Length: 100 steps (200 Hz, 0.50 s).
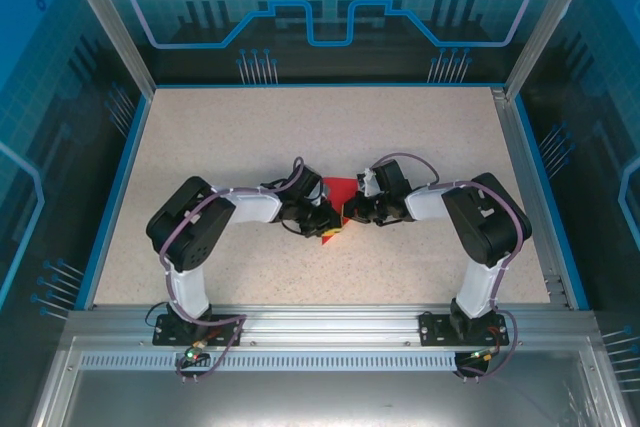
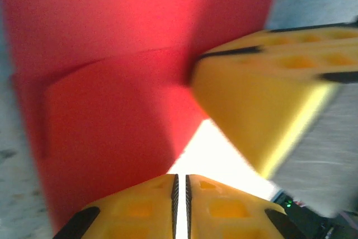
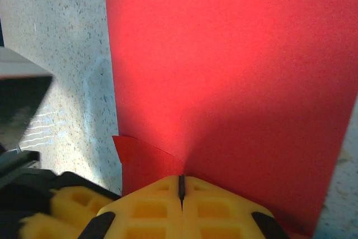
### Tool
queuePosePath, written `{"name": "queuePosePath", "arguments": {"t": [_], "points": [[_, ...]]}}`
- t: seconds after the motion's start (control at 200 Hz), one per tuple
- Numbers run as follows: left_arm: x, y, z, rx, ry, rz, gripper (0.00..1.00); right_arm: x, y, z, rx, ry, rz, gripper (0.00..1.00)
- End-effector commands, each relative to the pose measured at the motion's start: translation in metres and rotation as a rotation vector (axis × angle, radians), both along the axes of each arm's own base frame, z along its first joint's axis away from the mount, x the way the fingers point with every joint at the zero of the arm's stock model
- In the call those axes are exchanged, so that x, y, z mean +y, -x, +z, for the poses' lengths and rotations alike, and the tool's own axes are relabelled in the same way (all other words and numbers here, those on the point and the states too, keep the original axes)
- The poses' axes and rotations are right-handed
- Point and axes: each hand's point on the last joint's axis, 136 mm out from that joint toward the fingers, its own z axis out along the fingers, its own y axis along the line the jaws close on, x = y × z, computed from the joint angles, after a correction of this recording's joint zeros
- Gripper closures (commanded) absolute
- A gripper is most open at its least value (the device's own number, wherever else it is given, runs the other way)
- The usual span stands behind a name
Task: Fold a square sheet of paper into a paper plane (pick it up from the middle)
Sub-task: Third fold the triangle at the center of the table.
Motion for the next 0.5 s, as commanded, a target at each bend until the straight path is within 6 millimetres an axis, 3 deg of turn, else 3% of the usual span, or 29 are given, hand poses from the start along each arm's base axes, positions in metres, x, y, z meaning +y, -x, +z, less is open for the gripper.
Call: {"name": "queuePosePath", "arguments": {"t": [0.0, 0.22, 0.495], "points": [[0.018, 0.024, -0.02, 0.097, -0.065, 0.001, 0.85, -0.023, 0.014, -0.04, 0.081, 0.15, -0.031, 1.0], [0.044, 0.047, -0.03, 0.125, -0.164, -0.034, 0.86, -0.026, 0.014, -0.04, 0.081, 0.169, -0.033, 1.0], [0.055, 0.063, -0.027, 0.134, -0.187, -0.07, 0.86, -0.028, 0.014, -0.042, 0.085, 0.18, -0.039, 1.0]]}}
